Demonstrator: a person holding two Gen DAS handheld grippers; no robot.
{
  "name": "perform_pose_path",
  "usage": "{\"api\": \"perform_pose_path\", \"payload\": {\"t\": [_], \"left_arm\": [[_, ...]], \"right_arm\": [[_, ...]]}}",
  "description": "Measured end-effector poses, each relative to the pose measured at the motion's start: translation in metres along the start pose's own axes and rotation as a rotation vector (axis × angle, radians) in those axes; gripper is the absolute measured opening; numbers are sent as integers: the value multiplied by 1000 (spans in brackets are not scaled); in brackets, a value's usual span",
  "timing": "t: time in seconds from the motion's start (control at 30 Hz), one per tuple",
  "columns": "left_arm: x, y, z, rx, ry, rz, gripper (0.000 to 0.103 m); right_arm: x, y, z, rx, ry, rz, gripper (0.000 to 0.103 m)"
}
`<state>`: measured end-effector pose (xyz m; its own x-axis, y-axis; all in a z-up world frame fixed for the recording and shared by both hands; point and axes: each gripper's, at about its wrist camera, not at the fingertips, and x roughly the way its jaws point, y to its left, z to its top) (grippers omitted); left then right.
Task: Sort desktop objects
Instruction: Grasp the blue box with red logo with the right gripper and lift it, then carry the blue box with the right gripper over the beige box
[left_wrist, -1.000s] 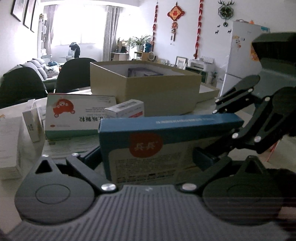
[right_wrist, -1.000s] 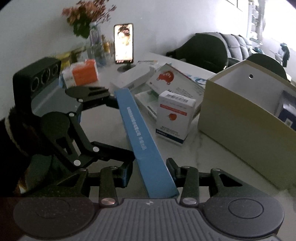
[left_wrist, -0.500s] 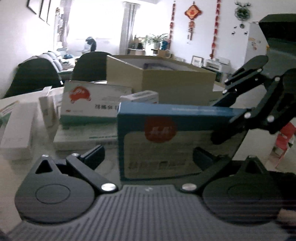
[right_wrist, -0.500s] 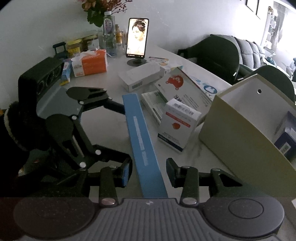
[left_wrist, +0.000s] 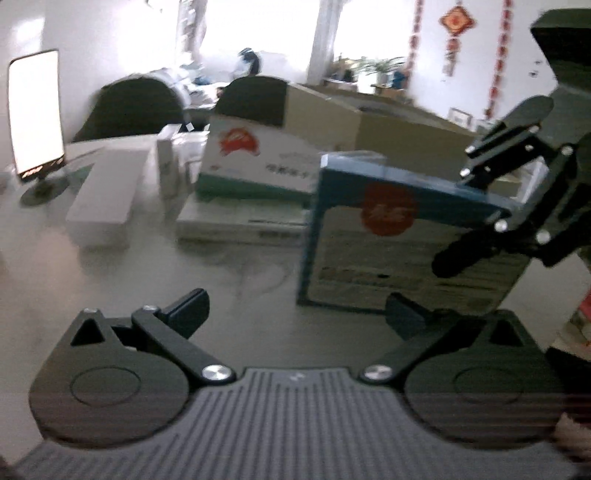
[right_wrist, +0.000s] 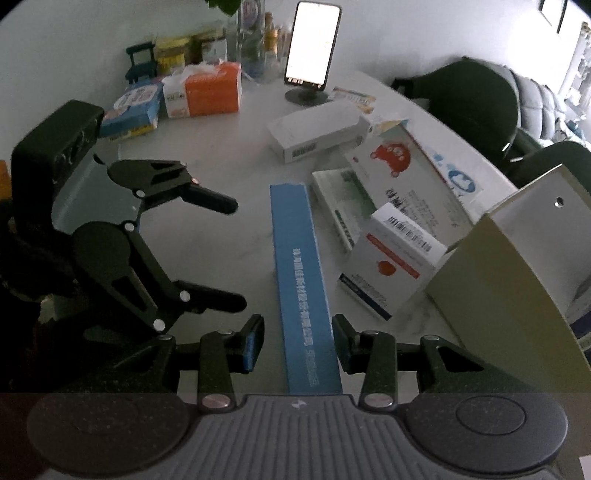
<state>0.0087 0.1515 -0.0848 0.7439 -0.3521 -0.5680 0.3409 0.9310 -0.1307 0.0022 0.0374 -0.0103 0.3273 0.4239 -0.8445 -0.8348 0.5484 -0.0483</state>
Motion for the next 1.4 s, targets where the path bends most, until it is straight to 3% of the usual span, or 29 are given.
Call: {"api": "perform_pose_path", "payload": {"t": [0.37,0.6,1.4], "left_arm": [[-2,8,-3,-76,20,48,103],[2,10,-4,-89,29,55,103],[3,4,2,-82,23,42,103]], "right_arm": [[21,-5,1,-16,85,-30,43],[19,0,3,-27,86,-8,24],[-39,-26,31,106,-45,42,23]]}}
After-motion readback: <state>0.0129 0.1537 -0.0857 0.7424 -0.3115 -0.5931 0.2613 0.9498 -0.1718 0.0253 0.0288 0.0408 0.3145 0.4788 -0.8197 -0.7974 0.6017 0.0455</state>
